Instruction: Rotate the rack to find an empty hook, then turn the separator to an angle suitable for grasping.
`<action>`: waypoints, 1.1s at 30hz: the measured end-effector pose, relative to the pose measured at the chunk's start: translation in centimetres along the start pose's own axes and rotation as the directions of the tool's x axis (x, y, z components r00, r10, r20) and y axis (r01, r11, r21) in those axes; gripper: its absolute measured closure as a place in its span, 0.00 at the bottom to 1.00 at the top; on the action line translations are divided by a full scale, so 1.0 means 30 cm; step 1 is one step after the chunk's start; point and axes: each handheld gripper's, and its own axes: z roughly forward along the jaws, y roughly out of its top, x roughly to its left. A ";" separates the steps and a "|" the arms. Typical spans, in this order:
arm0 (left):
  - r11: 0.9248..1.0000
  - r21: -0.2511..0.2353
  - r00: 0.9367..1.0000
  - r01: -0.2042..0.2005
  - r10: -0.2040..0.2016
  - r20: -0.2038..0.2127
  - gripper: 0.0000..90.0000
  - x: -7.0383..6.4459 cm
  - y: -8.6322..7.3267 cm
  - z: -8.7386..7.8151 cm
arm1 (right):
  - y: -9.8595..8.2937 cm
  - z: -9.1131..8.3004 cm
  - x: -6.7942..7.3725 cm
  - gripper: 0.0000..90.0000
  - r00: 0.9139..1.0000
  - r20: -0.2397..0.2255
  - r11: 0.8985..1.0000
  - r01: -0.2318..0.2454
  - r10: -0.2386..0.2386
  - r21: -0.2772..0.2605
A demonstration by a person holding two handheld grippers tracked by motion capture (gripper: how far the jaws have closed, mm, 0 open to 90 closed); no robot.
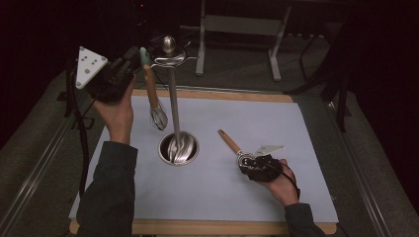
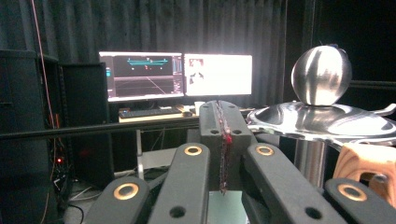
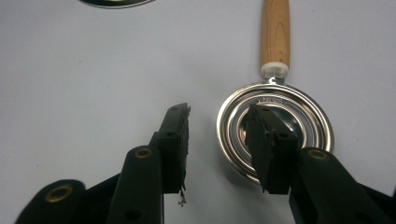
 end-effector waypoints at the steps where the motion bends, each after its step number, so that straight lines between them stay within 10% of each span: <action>1: 1.000 0.002 1.000 -0.002 0.002 0.001 1.00 0.001 0.000 0.001 | 0.000 0.000 -0.001 0.66 1.000 0.000 1.000 0.000 0.000 -0.001; 18: 0.999 0.045 1.000 0.008 -0.007 -0.015 0.96 0.066 -0.035 -0.055 | -0.006 -0.002 -0.008 0.66 1.000 0.004 1.000 -0.008 0.008 0.000; 33: 0.990 0.137 1.000 0.018 -0.015 -0.018 0.88 0.120 -0.187 -0.096 | -0.006 -0.009 -0.012 0.66 1.000 0.009 1.000 -0.016 0.016 -0.002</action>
